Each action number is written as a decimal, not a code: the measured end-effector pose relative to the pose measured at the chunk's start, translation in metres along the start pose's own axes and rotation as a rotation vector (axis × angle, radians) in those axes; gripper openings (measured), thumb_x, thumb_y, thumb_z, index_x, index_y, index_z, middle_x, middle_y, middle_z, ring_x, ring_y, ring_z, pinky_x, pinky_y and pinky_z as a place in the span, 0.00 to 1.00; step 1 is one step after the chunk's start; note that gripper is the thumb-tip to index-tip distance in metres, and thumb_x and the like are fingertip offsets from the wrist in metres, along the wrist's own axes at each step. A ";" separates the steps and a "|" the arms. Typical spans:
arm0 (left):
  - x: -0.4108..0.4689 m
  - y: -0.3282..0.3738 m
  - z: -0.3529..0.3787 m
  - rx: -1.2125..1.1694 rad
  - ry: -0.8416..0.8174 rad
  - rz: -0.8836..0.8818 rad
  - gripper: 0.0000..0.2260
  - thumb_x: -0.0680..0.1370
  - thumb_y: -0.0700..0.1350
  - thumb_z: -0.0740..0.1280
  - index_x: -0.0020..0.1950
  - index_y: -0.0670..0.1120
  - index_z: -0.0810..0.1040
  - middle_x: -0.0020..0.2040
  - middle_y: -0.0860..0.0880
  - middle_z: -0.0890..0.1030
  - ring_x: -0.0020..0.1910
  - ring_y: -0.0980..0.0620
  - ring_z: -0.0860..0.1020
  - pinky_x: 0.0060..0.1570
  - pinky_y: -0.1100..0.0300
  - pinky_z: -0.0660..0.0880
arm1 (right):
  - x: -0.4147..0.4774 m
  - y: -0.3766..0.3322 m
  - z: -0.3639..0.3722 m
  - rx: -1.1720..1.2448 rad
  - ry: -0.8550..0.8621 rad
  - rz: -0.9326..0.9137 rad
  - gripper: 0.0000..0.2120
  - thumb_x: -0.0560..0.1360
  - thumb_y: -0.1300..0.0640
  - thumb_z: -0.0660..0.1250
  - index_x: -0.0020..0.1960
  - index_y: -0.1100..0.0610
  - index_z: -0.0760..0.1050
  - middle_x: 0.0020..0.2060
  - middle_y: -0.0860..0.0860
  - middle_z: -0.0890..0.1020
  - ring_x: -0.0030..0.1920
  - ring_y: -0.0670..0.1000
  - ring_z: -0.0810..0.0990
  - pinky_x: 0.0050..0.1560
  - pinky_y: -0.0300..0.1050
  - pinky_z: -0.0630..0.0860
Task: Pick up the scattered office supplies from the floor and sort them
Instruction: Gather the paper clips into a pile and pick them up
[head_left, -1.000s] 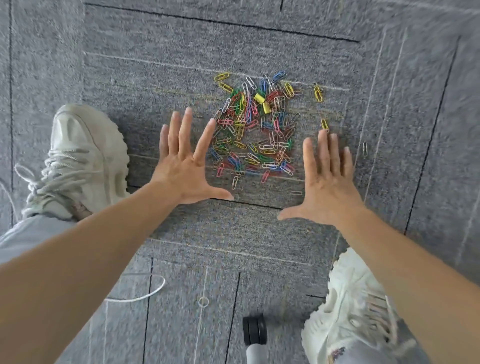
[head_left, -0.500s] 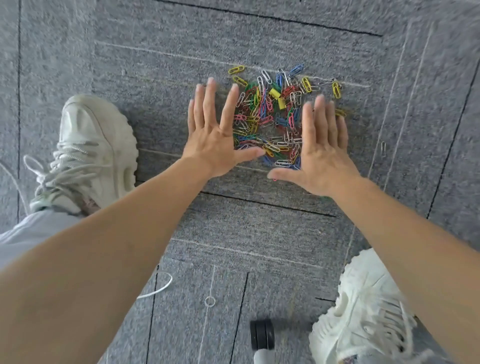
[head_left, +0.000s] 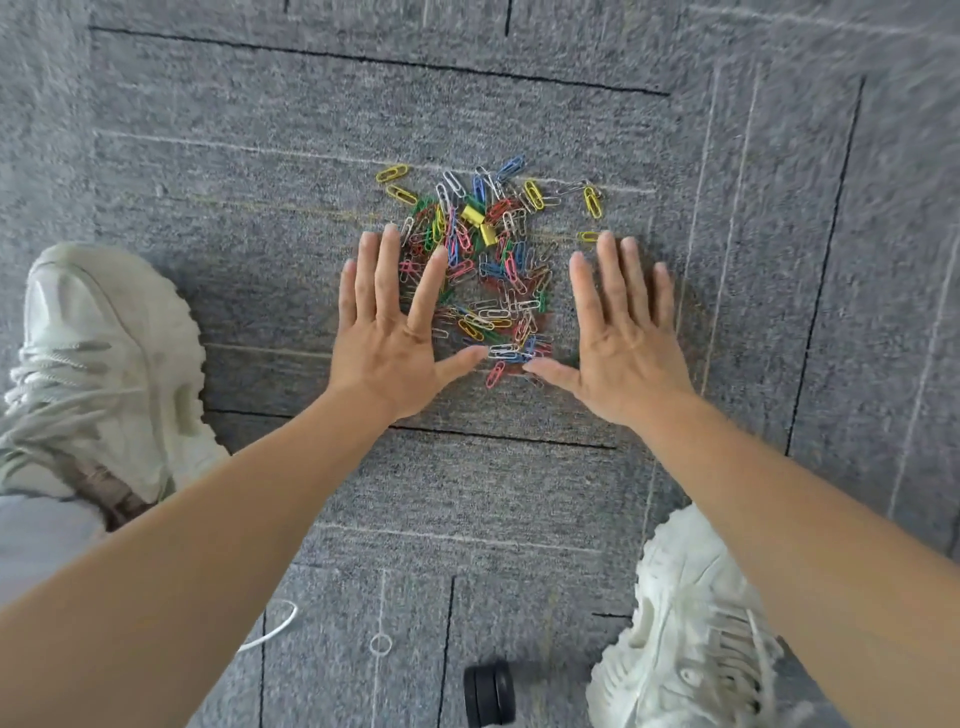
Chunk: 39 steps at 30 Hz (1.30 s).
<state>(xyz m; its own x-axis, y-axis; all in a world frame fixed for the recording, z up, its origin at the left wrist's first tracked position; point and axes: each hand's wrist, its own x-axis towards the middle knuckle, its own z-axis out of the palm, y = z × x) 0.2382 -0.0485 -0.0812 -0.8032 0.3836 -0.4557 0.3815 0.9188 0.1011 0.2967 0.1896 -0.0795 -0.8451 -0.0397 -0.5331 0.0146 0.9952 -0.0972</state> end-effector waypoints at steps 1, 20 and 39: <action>0.005 0.003 -0.001 0.002 0.008 0.004 0.44 0.73 0.76 0.45 0.77 0.54 0.28 0.78 0.39 0.29 0.77 0.41 0.30 0.76 0.45 0.33 | 0.009 -0.006 -0.003 0.011 0.018 0.003 0.51 0.71 0.21 0.38 0.74 0.56 0.21 0.76 0.60 0.28 0.76 0.59 0.28 0.76 0.62 0.34; 0.036 -0.006 -0.016 0.058 0.009 0.320 0.47 0.69 0.79 0.46 0.78 0.56 0.29 0.78 0.41 0.31 0.77 0.39 0.32 0.75 0.44 0.31 | 0.037 -0.033 -0.010 0.207 0.196 0.080 0.47 0.77 0.29 0.44 0.79 0.62 0.33 0.78 0.60 0.35 0.78 0.57 0.34 0.78 0.58 0.38; 0.063 -0.038 -0.046 0.062 -0.097 0.287 0.61 0.62 0.81 0.59 0.75 0.52 0.24 0.77 0.43 0.28 0.76 0.43 0.28 0.75 0.45 0.32 | 0.064 -0.057 -0.041 0.374 0.160 -0.150 0.44 0.78 0.34 0.50 0.80 0.61 0.38 0.80 0.57 0.40 0.79 0.52 0.37 0.79 0.51 0.42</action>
<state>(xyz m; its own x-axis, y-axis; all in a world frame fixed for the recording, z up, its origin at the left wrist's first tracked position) 0.1519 -0.0544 -0.0730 -0.6124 0.6135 -0.4986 0.6162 0.7655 0.1850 0.2206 0.1344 -0.0738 -0.9245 -0.1378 -0.3554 0.0526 0.8773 -0.4770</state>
